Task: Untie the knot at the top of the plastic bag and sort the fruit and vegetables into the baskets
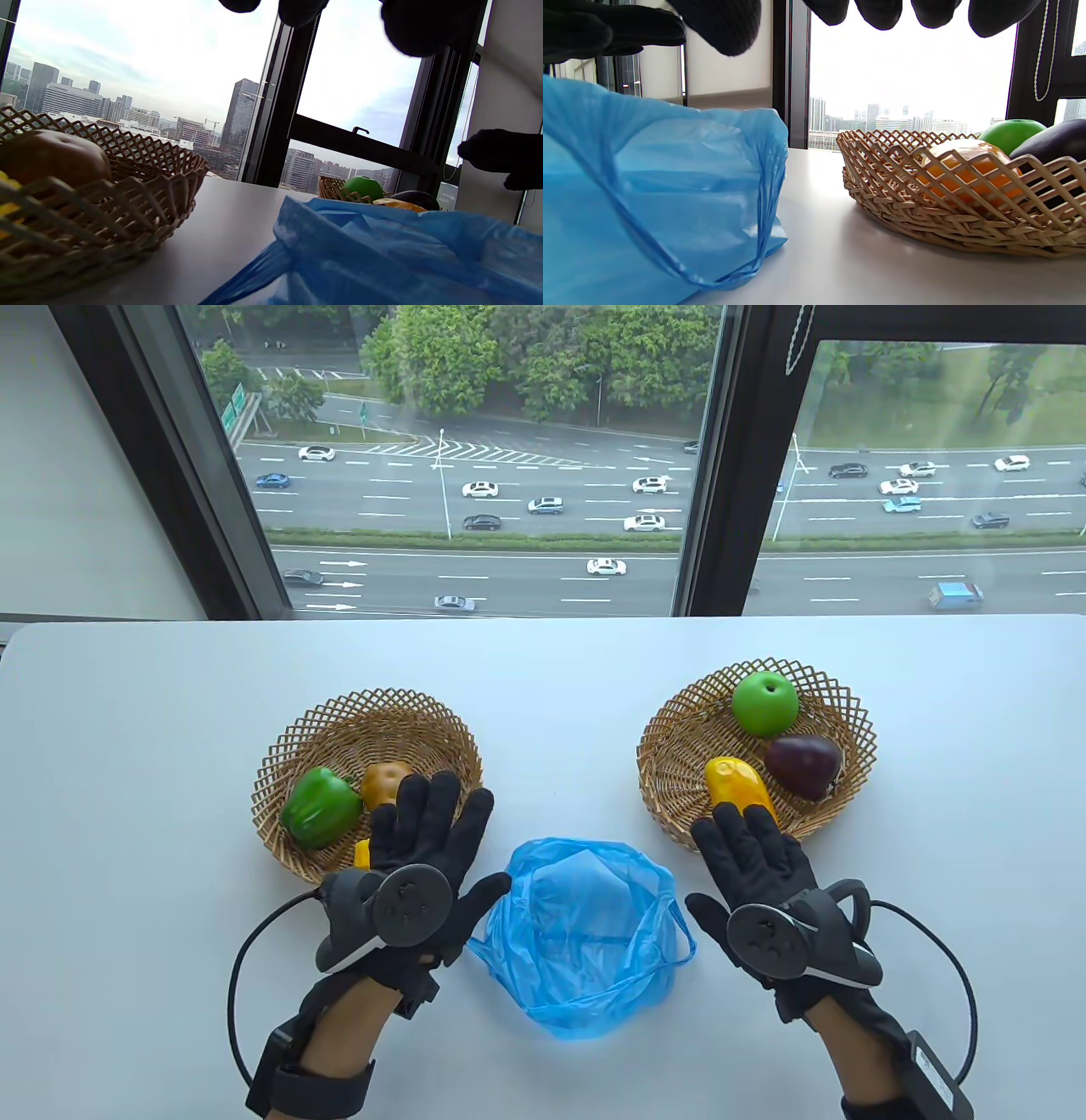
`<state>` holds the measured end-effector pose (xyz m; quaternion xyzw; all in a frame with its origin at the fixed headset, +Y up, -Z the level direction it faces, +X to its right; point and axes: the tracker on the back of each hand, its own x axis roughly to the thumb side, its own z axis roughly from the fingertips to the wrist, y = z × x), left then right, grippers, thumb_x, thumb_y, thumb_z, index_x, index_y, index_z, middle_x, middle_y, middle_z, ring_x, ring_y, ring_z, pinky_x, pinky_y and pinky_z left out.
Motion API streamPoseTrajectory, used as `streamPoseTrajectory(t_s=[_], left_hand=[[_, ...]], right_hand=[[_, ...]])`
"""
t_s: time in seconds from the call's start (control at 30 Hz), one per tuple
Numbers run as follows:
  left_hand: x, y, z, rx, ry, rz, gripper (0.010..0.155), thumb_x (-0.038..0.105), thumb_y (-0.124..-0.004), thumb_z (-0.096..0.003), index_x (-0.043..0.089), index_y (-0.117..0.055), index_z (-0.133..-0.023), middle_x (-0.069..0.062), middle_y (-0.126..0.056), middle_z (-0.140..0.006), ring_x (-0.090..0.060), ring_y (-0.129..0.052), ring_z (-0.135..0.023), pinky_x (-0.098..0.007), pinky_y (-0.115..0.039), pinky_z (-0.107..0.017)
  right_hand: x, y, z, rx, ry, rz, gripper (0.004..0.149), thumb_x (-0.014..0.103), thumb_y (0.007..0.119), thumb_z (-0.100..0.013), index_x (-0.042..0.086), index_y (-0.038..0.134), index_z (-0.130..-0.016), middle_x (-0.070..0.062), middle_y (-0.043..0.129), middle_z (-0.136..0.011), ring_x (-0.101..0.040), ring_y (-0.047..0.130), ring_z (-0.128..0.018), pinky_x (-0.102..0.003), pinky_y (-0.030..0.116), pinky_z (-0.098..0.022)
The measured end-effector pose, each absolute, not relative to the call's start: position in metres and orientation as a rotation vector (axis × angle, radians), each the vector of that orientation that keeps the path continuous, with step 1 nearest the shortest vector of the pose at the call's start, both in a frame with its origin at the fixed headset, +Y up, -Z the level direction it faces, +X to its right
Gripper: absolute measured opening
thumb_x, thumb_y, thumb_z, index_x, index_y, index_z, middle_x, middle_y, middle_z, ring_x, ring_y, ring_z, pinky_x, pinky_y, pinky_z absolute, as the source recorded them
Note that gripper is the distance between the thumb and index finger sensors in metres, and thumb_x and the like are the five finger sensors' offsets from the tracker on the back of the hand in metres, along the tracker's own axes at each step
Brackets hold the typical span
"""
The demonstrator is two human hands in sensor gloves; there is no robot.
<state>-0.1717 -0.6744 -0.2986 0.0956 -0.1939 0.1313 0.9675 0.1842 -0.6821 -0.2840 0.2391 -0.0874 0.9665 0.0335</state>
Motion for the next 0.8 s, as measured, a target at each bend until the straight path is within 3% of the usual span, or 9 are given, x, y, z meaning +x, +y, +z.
streamPoseTrajectory(t_s=[0.1, 0.17, 0.47, 0.8], left_hand=[[-0.173, -0.690, -0.295, 0.301, -0.407, 0.230, 0.086, 0.068, -0.065, -0.0461, 0.032, -0.036, -0.118, -0.011, -0.028, -0.126, -0.041, -0.013, -0.110, -0.067, -0.022, -0.071], [-0.174, -0.696, -0.295, 0.265, -0.397, 0.237, 0.087, 0.068, -0.064, -0.0463, 0.032, -0.032, -0.118, -0.011, -0.025, -0.126, -0.040, -0.011, -0.110, -0.066, -0.021, -0.071], [-0.177, -0.700, -0.291, 0.220, -0.391, 0.246, 0.085, 0.065, -0.066, -0.0466, 0.029, -0.034, -0.117, -0.011, -0.028, -0.125, -0.040, -0.013, -0.109, -0.066, -0.021, -0.071], [-0.170, -0.704, -0.288, 0.194, -0.418, 0.229, 0.086, 0.064, -0.066, -0.0465, 0.028, -0.034, -0.117, -0.011, -0.029, -0.125, -0.040, -0.013, -0.109, -0.066, -0.021, -0.071]], right_hand=[[0.183, -0.683, -0.283, 0.746, -0.255, 2.972, 0.067, 0.036, 0.059, -0.061, 0.011, 0.034, -0.118, -0.031, 0.030, -0.117, -0.066, 0.039, -0.100, -0.074, 0.049, -0.065], [0.181, -0.684, -0.283, 0.756, -0.260, 2.965, 0.065, 0.035, 0.057, -0.061, 0.012, 0.033, -0.118, -0.032, 0.030, -0.117, -0.066, 0.038, -0.100, -0.074, 0.049, -0.065], [0.176, -0.685, -0.280, 0.808, -0.247, 2.967, 0.077, 0.049, 0.061, -0.059, 0.011, 0.030, -0.118, -0.032, 0.027, -0.117, -0.067, 0.036, -0.100, -0.075, 0.047, -0.065], [0.167, -0.691, -0.279, 0.857, -0.223, 2.982, 0.076, 0.050, 0.060, -0.059, 0.012, 0.032, -0.118, -0.031, 0.029, -0.117, -0.065, 0.035, -0.101, -0.075, 0.047, -0.065]])
